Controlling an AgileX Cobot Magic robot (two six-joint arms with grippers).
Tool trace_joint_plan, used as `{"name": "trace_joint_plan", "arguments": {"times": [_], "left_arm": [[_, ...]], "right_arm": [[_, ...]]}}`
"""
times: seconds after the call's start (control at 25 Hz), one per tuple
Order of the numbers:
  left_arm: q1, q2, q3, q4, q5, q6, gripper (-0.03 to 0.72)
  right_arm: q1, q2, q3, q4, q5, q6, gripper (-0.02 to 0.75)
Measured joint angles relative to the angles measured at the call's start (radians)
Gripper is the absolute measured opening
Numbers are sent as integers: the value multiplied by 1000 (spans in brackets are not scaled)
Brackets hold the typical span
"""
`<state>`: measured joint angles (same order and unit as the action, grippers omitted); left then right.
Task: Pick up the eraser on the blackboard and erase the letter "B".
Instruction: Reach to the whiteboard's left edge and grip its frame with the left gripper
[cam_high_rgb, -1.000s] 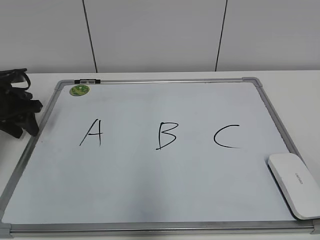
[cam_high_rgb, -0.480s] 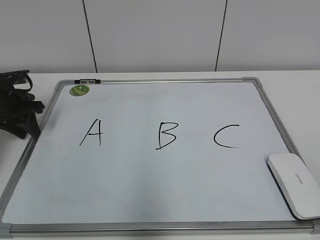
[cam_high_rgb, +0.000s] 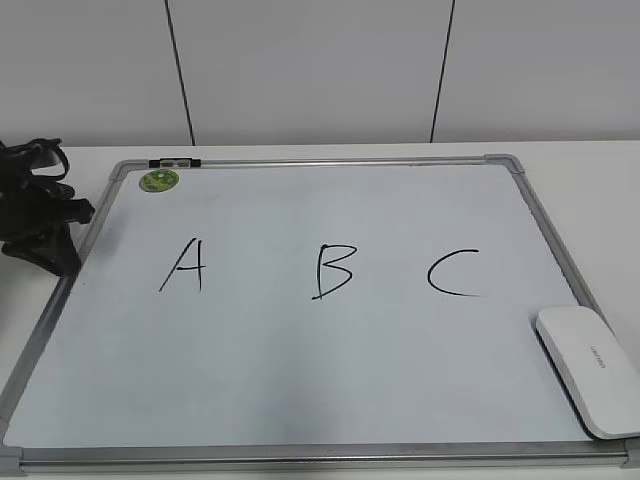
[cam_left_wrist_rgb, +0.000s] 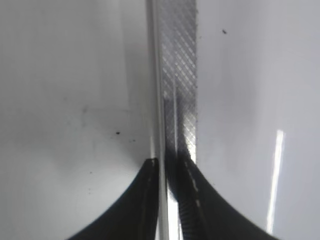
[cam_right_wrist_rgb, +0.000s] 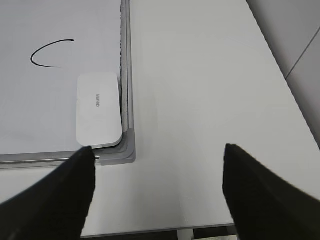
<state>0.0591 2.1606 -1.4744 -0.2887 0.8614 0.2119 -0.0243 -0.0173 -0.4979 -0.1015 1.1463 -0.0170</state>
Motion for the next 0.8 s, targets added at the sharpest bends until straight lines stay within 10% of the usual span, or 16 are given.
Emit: {"name": "trace_joint_plan", "arguments": {"times": [0.8], "left_arm": [[0,14,-13,-36,28,0,22]], "right_arm": [[0,99,-64,29,-6,-45,589]]}}
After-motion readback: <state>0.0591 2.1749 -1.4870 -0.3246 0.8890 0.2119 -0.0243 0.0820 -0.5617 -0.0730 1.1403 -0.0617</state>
